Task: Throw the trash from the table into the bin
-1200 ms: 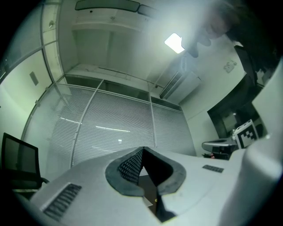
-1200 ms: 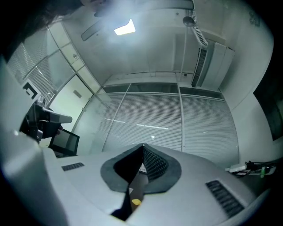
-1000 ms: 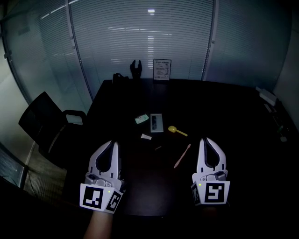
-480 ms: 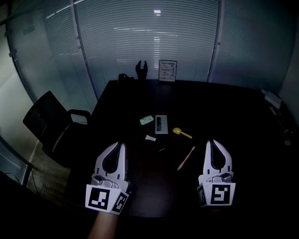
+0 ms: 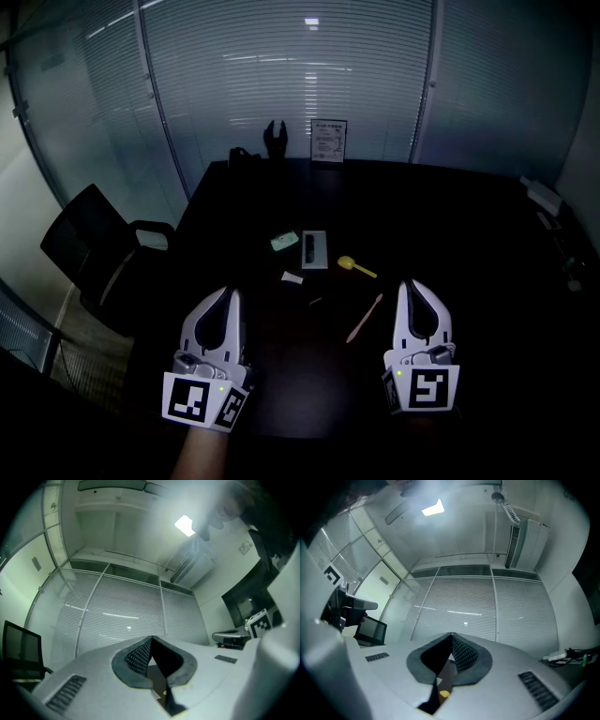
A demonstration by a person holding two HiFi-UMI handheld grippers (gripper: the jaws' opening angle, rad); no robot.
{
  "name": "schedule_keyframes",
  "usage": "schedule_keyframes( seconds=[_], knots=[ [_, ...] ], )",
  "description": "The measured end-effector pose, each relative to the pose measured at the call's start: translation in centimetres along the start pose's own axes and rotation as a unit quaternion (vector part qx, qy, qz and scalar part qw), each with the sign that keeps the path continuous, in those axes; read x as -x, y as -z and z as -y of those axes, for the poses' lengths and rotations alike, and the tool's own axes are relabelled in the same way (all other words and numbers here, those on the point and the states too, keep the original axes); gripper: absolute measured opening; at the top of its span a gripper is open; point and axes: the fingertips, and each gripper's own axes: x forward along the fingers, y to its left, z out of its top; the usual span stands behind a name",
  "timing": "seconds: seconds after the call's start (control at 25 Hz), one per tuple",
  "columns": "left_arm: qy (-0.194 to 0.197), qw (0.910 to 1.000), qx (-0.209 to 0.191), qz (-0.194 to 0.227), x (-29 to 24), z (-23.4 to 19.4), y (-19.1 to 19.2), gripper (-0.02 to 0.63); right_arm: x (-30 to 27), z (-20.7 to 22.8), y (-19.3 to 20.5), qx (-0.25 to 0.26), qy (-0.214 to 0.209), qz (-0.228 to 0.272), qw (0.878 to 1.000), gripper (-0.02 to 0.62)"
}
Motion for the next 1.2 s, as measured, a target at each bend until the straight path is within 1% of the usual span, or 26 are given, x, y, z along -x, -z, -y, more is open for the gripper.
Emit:
schedule_keyframes(
  seconds=[0.24,0.8,0.92,1.2],
  knots=[
    [-0.007,1.0000,-0.002,-0.002,-0.4,0.1,0.3,0.000,-0.8,-0.6,0.7,0.002,-0.019,-0.003,1.000,0.006],
    [-0.013,0.9999,-0.006,-0.002,-1.2,0.4,0.6,0.000,-1.7,0.0,2.7,-0.004,-0.025,-0.019,1.000,0.006],
    [-0.015,0.9999,-0.008,-0.003,-1.3,0.4,0.6,0.000,-2.2,0.2,4.0,-0.010,-0.023,-0.039,0.999,0.006],
    [-0.023,0.9997,-0.010,-0.006,-1.5,0.0,1.0,0.000,-3.0,0.8,9.0,-0.028,-0.019,-0.117,0.993,0.009]
  ],
)
